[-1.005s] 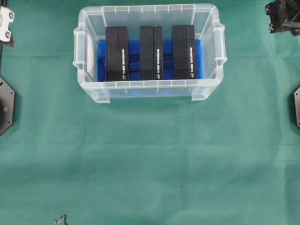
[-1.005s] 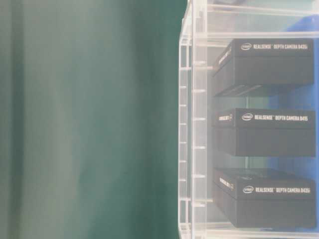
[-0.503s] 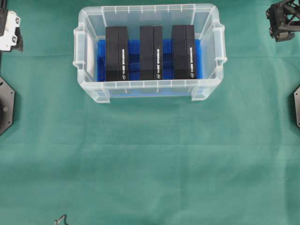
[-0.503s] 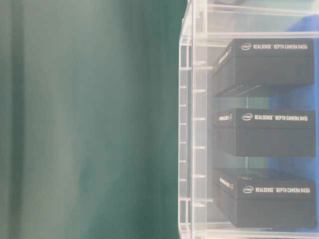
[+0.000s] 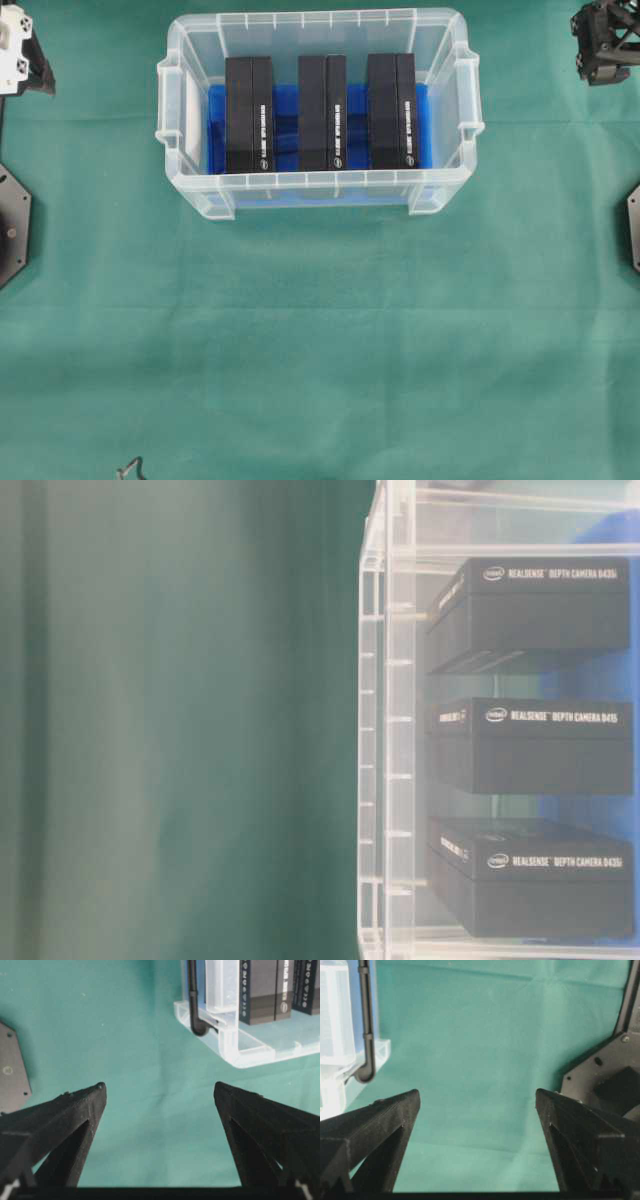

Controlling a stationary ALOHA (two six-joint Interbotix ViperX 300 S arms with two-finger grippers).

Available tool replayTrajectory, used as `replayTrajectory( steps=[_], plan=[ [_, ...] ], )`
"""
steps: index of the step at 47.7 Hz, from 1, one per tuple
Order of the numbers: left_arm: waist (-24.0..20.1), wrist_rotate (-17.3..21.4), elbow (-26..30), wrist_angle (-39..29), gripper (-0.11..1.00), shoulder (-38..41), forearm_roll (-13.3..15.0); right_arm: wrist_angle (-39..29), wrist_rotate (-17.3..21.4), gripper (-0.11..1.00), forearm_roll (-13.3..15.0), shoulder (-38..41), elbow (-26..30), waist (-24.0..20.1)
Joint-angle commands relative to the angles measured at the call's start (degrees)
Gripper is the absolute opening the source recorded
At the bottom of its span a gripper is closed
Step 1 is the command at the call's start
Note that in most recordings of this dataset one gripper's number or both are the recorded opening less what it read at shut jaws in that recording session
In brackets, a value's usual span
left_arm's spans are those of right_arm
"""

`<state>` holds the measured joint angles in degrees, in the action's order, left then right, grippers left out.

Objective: Take the box out of the case with both arms.
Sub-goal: 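Move both open grippers over the left and right black boxes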

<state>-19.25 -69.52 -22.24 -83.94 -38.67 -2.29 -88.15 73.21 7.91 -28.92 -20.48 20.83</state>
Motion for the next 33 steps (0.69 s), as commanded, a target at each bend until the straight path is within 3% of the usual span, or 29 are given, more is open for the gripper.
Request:
replayTrajectory(
  steps=[1, 14, 33],
  plan=[
    [0.1, -0.1, 1.3, 0.0, 0.89, 1.5, 0.0, 1.2, 0.2, 0.95, 0.1, 0.3, 1.5, -0.2],
    [0.2, -0.4, 6.4, -0.3, 0.89, 9.4, 0.0, 7.7, 0.4, 0.95, 0.0, 6.9, 5.8, -1.8],
    [1.0, 0.2, 14.2, 0.0, 0.89, 20.6, -0.4, 8.5, -0.2, 0.95, -0.1, 18.1, 15.8, -3.8]
  ],
)
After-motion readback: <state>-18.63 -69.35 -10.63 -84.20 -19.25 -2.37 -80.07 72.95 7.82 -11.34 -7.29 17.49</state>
